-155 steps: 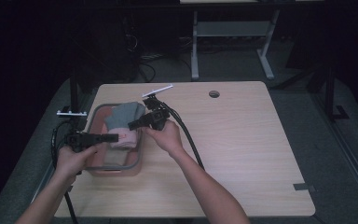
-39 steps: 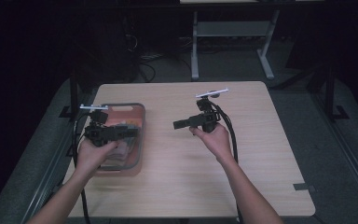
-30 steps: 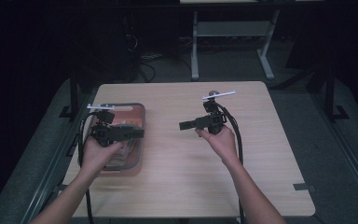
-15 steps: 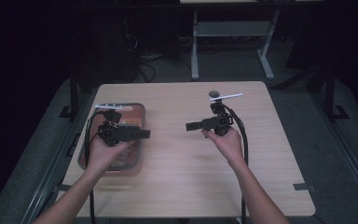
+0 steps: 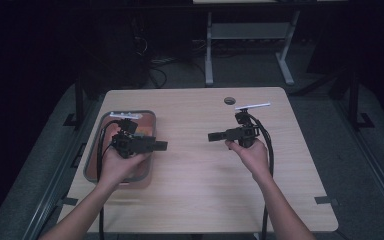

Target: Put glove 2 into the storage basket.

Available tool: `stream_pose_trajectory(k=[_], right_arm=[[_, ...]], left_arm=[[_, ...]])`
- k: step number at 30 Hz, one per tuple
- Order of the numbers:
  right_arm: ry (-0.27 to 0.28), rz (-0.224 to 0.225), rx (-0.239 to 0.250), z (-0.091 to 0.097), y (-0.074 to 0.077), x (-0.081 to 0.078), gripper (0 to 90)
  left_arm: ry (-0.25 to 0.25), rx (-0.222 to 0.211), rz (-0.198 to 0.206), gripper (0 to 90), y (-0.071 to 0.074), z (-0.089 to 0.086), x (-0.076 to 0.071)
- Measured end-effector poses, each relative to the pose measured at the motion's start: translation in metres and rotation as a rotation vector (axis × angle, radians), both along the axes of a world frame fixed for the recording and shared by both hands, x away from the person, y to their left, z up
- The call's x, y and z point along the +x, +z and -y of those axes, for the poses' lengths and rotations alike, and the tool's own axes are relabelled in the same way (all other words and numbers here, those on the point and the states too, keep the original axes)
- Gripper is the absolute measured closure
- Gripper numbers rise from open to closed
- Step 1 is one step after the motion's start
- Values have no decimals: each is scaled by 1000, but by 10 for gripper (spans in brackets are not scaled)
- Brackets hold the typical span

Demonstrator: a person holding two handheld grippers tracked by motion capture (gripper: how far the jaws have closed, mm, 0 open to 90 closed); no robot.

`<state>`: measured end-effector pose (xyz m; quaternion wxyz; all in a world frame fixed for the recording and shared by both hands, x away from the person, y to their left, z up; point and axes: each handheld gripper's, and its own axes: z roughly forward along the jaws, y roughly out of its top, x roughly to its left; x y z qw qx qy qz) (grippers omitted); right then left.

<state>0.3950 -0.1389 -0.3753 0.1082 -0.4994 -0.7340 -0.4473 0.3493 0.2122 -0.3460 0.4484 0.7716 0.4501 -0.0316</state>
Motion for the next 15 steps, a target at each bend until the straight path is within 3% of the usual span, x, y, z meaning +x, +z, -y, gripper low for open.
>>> stream_pose_trajectory(k=[15], right_arm=[[-58,-24,4,33,-9,-6,331]], left_arm=[[-70,1,-14,284,-10,33,-3]])
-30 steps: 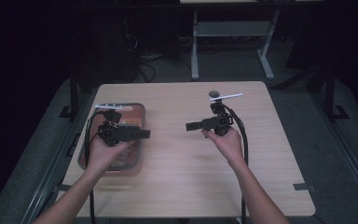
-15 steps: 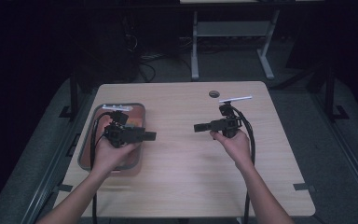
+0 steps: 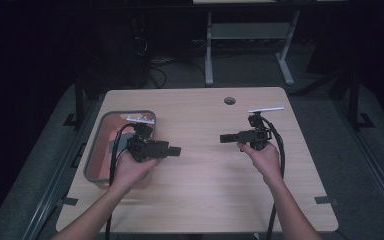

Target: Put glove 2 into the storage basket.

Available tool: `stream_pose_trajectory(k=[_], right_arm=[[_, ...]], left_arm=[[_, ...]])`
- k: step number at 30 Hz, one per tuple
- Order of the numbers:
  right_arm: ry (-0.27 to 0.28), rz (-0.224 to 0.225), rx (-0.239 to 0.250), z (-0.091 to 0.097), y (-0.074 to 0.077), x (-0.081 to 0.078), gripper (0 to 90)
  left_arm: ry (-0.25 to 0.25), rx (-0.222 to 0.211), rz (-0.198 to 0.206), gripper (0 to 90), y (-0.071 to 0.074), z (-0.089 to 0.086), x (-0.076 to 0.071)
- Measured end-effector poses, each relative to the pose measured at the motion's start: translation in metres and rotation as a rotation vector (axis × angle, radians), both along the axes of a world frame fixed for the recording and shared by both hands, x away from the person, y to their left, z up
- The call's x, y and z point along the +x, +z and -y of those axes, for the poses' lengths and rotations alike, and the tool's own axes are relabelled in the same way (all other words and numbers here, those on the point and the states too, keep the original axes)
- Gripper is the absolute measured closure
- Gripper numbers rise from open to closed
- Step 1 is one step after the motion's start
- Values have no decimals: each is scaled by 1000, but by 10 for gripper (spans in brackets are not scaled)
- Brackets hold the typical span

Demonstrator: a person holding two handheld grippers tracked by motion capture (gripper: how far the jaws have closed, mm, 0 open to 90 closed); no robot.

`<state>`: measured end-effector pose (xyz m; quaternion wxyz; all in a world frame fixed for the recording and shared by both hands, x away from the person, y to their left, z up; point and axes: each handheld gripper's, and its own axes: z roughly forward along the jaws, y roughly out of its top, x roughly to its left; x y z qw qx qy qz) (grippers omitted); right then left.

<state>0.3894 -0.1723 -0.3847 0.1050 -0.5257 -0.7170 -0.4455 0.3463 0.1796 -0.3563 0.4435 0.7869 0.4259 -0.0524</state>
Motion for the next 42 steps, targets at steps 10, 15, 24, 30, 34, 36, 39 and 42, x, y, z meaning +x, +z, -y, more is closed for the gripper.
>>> stream_pose_trajectory(k=[10,15,24,30,34,36,39,42], right_arm=[[-22,-12,4,13,-9,-6,324],[-44,-13,2,23,-13,-9,324],[-63,-24,-4,40,-17,-14,320],[-77,-27,-12,52,-21,-18,317],[-91,-33,-22,60,-24,-22,313],[-97,-36,-21,64,-26,-23,313],[-101,-40,-20,70,-29,-27,313],[-109,-47,-18,74,-32,-30,313]], left_arm=[[-36,10,-7,277,-7,17,-1],[-44,8,-11,274,-11,23,-2],[-74,18,-23,270,-17,40,-7],[-102,24,-33,268,-23,52,-10],[-112,18,-41,267,-28,59,-13],[-119,16,-41,267,-30,61,-15],[-123,7,-42,267,-34,64,-17],[-131,5,-48,267,-38,67,-18]])
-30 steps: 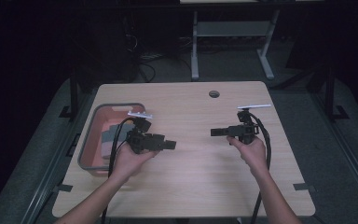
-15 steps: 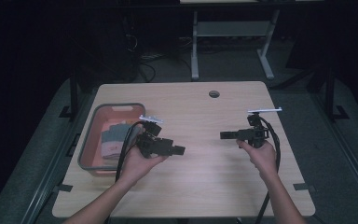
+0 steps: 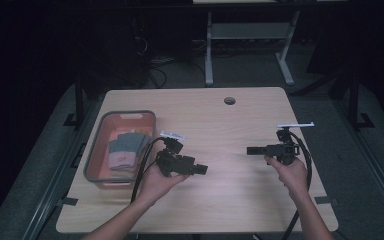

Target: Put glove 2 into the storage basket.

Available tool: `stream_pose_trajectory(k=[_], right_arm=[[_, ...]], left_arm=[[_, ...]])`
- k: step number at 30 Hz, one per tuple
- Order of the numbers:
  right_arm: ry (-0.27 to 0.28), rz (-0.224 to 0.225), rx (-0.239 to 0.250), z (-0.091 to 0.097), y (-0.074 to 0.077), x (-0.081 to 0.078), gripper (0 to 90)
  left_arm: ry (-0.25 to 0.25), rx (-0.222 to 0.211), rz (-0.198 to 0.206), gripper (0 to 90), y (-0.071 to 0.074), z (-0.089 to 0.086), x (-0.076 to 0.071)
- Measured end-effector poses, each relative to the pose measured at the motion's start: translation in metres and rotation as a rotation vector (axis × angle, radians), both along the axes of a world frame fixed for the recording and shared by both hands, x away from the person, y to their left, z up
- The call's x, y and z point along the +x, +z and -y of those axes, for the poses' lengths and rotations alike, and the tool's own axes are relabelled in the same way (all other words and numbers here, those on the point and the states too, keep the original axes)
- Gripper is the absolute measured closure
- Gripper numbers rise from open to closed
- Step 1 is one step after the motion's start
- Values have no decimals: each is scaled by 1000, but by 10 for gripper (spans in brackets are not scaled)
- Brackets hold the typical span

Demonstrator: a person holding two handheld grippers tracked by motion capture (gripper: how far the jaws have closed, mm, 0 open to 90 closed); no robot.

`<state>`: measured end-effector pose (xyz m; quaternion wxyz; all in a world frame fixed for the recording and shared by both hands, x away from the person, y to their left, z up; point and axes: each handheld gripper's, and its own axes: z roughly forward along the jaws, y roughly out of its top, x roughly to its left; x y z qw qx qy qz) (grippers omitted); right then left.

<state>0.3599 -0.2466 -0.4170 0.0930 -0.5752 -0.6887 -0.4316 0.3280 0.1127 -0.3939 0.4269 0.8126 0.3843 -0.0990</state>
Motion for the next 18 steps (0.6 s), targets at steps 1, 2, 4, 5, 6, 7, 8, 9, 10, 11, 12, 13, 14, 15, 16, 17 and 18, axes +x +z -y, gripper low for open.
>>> stream_pose_trajectory(k=[1,2,4,5,6,7,8,9,10,11,12,13,14,15,16,17,18], right_arm=[[1,-2,-5,1,-1,-1,312],[4,1,-9,3,-2,-2,312],[-3,-4,-6,4,-3,-4,312],[-4,-4,-8,5,-4,-5,312],[-5,-3,-7,6,-5,-6,312],[-4,-5,-10,8,-7,-7,312],[-7,-7,-8,9,-8,-8,312],[-6,-6,-12,9,-9,-9,310],[-4,-9,-17,10,-9,-10,308],[-6,-7,-14,10,-10,-11,309],[-7,-6,-11,12,-11,-13,309],[-6,-4,-12,12,-11,-15,309],[-7,-6,-18,13,-12,-16,310],[-7,-6,-16,14,-13,-18,309],[-12,-3,-11,15,-13,-20,310],[-11,2,-9,16,-13,-22,309],[-11,6,-12,17,-14,-23,310]], left_arm=[[-3,2,1,267,-1,2,-1],[-6,2,0,267,-2,2,-1],[-7,-4,-1,267,-3,4,-3],[-7,-8,-3,267,-4,6,-3],[-14,-2,-4,267,-4,7,-4],[-14,-5,-1,267,-5,9,-5],[-17,-6,1,267,-5,10,-6],[-22,-5,1,267,-6,10,-6],[-20,-5,4,267,-6,11,-7],[-27,2,7,267,-7,12,-8],[-27,-5,5,267,-9,14,-9],[-29,0,7,267,-10,14,-10],[-29,-1,6,267,-11,15,-11],[-32,2,7,268,-12,16,-12],[-36,4,5,269,-13,17,-13],[-37,1,5,269,-14,17,-14],[-39,-5,2,269,-16,18,-15]])
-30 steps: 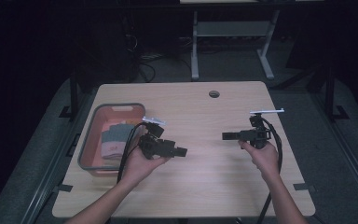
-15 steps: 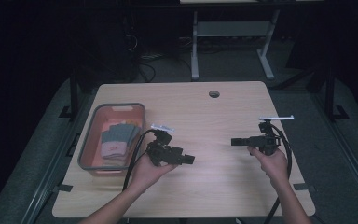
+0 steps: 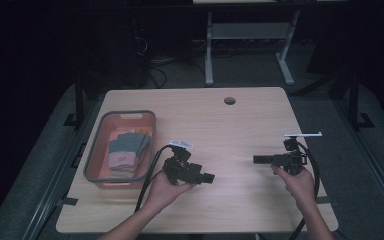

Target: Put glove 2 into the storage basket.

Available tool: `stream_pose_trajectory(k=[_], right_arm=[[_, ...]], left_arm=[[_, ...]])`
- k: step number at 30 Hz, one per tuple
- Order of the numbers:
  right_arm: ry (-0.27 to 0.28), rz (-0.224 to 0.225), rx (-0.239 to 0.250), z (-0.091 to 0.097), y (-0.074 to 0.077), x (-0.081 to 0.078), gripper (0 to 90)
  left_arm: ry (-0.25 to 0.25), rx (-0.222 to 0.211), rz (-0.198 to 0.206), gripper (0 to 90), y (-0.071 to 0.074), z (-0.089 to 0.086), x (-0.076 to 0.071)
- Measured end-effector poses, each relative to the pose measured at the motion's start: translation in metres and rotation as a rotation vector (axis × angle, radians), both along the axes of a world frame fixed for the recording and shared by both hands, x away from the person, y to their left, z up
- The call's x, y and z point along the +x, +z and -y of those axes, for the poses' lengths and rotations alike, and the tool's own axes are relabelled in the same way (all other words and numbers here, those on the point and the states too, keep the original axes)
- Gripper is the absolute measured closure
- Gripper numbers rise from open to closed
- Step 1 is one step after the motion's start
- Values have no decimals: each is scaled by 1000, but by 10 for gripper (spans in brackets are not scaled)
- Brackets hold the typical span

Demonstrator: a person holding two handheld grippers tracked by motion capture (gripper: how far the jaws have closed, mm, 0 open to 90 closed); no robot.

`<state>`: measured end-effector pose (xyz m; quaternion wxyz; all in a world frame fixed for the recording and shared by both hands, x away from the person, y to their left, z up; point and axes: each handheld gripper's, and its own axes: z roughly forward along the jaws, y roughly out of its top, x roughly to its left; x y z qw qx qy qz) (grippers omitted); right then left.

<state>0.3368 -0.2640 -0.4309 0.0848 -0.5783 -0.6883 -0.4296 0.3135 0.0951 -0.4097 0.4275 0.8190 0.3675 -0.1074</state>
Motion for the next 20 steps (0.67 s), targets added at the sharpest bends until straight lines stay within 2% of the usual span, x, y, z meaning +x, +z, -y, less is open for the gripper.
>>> stream_pose_trajectory(k=[2,9,13,14,15,17,20], right_arm=[[-6,0,10,2,-1,-3,310],[-11,-1,-3,5,-11,-13,307],[-3,8,-12,6,-15,-21,301],[-3,5,-16,6,-16,-23,297],[-3,5,-16,6,-16,-23,297],[11,21,-39,6,-19,-31,296],[17,53,-58,6,-21,-39,296]], left_arm=[[-5,-1,2,268,-2,1,-1],[-22,5,1,269,-7,5,-6],[-28,-1,13,269,-9,5,-10],[-29,-20,6,267,-12,3,-14],[-29,-20,6,265,-12,3,-14],[-29,-19,12,263,-15,1,-17],[-25,-53,5,256,-20,-2,-22]])
